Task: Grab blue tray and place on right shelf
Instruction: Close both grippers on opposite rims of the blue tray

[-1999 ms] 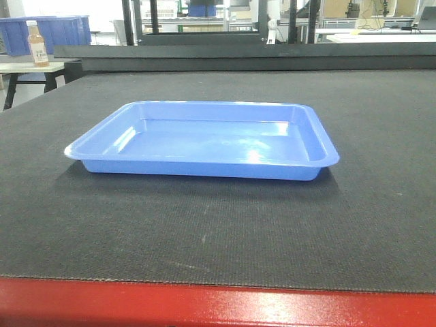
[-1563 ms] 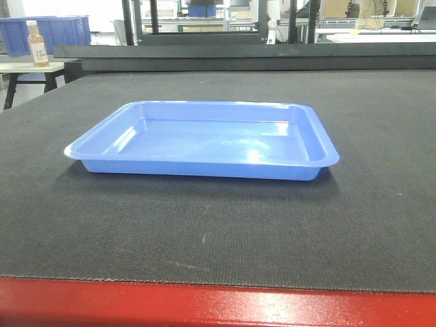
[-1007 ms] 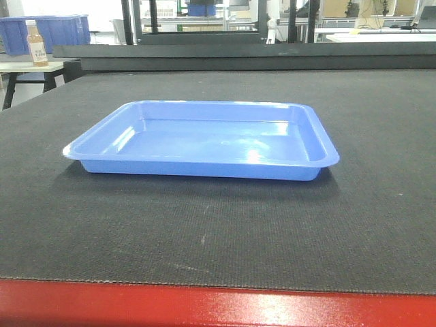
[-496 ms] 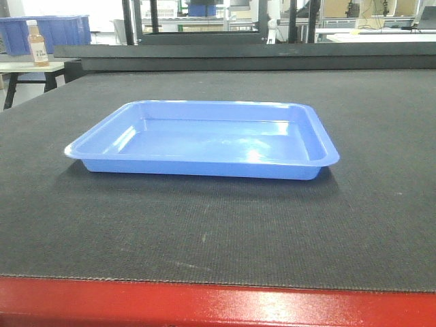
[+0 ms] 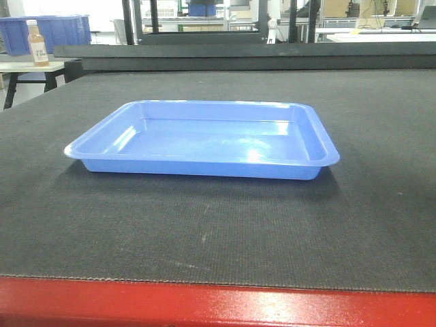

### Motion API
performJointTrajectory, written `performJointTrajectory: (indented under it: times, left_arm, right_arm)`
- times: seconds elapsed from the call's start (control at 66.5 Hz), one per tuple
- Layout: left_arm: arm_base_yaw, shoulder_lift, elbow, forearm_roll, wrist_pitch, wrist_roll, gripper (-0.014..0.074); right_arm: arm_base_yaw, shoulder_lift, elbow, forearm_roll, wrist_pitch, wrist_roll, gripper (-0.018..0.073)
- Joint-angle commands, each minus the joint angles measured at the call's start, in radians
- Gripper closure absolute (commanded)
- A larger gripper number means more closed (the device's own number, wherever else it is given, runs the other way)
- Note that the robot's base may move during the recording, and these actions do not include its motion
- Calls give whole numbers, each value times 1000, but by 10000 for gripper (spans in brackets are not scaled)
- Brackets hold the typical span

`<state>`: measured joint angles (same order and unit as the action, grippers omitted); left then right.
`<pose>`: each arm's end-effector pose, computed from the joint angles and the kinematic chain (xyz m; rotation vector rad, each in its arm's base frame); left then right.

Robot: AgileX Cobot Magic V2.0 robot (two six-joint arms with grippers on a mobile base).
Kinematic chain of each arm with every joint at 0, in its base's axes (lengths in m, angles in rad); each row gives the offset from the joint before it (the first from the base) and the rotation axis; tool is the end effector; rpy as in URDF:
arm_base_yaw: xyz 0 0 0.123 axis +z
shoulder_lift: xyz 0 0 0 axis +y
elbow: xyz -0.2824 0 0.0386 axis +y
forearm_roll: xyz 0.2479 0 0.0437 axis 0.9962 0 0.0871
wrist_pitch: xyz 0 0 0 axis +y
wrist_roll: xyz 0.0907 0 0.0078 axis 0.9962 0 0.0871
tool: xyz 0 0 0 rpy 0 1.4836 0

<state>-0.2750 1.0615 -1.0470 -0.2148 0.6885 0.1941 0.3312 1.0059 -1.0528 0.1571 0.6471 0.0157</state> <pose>0.2071 -0.0713 0.3771 0.4054 2.1454 -0.2888 0.1922 0.0752 0.3933 -0.2568 2.0826 0.3854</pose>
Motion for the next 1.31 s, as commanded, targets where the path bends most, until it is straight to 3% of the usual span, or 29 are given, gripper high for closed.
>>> performJointTrajectory:
  times: [0.0, 0.12, 0.255, 0.376, 0.526, 0.781, 1.292]
  left_arm:
    - [-5, 101, -130, -15, -4, -6, 141]
    - [-5, 262, -268, 0, 66, -46, 142]
    - [-5, 427, -417, 105, 142, -167, 142]
    - [-7, 548, -538, 185, 241, -237, 142]
    - [-11, 678, -669, 181, 315, -240, 143]
    - [-36, 831, -812, 181, 334, -240, 143]
    - [-35, 998, -832, 154, 329, -242, 143]
  right_arm:
    - [5, 133, -134, -11, 54, -1, -73]
    - [5, 319, -273, -55, 181, 52, -73]
    - [7, 509, -437, -157, 291, 229, -73]
    - [8, 632, -563, -215, 351, 310, -73]
    - [7, 746, -674, -217, 349, 317, -73]
    - [-10, 849, -689, -214, 276, 317, -73]
    - [-21, 977, -689, -210, 259, 366, -73]
